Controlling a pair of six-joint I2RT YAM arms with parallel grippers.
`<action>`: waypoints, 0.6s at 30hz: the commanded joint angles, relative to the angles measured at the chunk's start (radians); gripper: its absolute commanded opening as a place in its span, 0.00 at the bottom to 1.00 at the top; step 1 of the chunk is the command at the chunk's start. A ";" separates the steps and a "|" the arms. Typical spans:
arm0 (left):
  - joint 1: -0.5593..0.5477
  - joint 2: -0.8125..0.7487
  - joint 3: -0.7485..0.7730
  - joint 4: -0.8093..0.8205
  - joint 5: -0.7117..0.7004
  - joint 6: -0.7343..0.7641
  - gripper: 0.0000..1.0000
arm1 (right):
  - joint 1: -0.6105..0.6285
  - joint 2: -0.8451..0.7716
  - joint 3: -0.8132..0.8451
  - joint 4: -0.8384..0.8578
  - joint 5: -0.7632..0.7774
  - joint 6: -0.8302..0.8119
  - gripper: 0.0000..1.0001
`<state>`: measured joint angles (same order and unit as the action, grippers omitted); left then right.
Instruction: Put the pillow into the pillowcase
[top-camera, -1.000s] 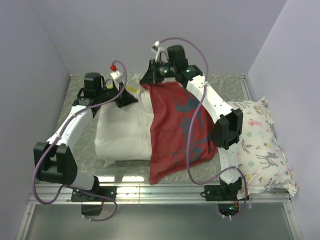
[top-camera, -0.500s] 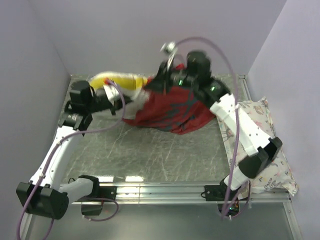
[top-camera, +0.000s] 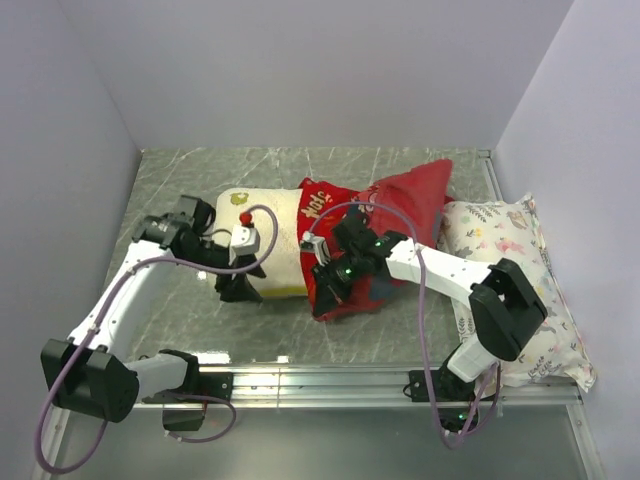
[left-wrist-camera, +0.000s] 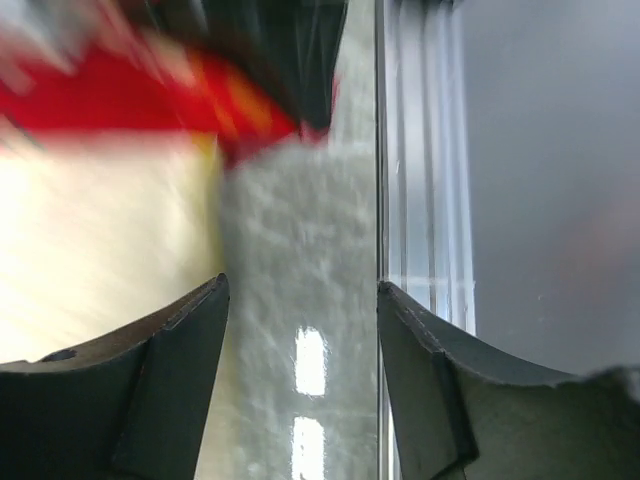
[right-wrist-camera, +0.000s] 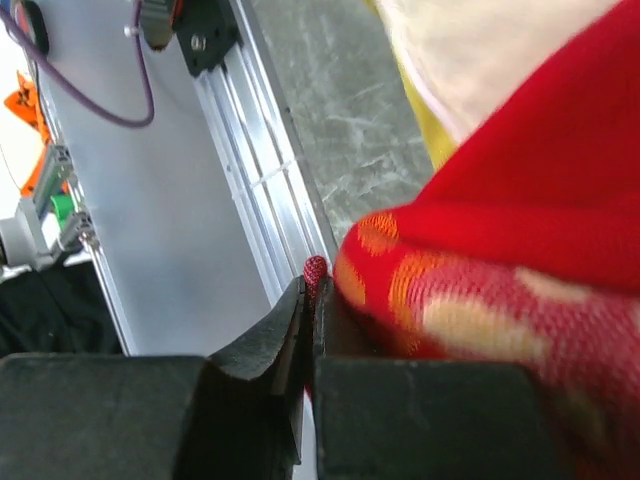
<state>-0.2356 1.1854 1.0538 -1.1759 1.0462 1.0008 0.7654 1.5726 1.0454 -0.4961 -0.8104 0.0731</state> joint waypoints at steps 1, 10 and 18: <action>-0.004 0.006 0.187 -0.191 0.155 0.055 0.66 | 0.014 -0.052 -0.031 -0.005 -0.036 -0.079 0.07; 0.203 -0.024 0.031 0.553 -0.046 -0.780 0.73 | 0.023 -0.109 0.370 -0.245 0.141 -0.152 0.75; 0.269 0.223 0.117 0.820 -0.415 -0.993 0.75 | -0.155 0.320 0.833 -0.114 0.707 0.086 0.75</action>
<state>0.0311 1.3609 1.1145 -0.5316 0.8001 0.1513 0.6582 1.6752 1.7489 -0.6159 -0.3721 0.0635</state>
